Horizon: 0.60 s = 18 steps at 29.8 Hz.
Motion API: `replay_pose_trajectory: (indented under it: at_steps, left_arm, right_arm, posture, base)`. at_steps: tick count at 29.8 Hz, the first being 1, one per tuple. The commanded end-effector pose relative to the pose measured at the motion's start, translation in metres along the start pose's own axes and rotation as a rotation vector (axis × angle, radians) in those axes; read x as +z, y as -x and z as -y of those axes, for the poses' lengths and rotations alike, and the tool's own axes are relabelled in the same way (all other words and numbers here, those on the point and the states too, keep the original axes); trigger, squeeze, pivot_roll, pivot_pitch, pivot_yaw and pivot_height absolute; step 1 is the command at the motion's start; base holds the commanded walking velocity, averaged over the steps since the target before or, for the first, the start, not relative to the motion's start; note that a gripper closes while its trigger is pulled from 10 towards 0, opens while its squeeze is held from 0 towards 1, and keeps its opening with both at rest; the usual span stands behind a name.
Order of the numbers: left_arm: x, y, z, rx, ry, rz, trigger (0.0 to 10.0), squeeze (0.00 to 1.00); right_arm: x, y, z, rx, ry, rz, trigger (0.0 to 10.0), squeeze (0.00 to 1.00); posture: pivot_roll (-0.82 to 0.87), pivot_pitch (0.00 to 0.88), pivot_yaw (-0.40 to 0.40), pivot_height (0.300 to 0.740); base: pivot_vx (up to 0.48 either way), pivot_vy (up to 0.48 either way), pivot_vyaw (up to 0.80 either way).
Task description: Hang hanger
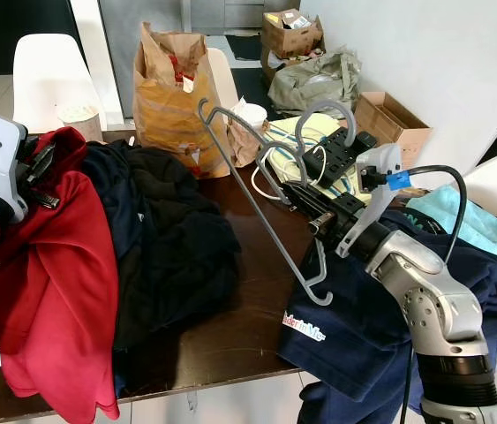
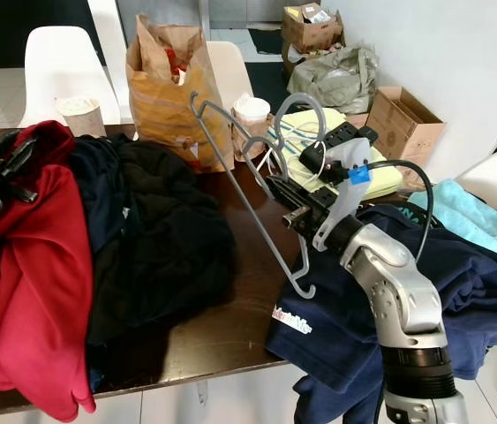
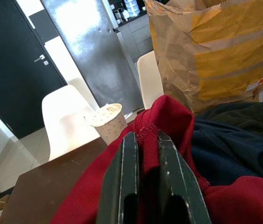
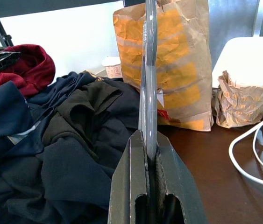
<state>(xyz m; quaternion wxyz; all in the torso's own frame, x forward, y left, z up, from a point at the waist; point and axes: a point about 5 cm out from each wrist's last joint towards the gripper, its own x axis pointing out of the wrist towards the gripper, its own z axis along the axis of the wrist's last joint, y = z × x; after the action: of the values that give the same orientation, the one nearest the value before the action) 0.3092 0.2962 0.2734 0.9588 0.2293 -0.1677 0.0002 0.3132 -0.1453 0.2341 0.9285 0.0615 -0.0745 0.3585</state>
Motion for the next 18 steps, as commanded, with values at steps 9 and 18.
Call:
replay_pose_trajectory:
  at_steps: [9, 18]
  left_arm:
    - [0.024, -0.004, -0.010, 0.049, 0.015, 0.076, 0.8, 0.00]
    - [0.140, -0.008, -0.049, 0.106, 0.109, 0.432, 2.6, 0.00]
  right_arm:
    - [-0.001, -0.005, -0.003, 0.014, -0.009, 0.010, 10.0, 0.00]
    - [-0.002, -0.020, -0.007, 0.055, -0.020, 0.041, 10.0, 0.00]
  posture:
    - [-0.07, 0.081, -0.045, 0.740]
    - [-0.01, 0.025, -0.045, 0.740]
  base:
    - [0.000, 0.000, 0.00]
    - [0.000, 0.000, 0.00]
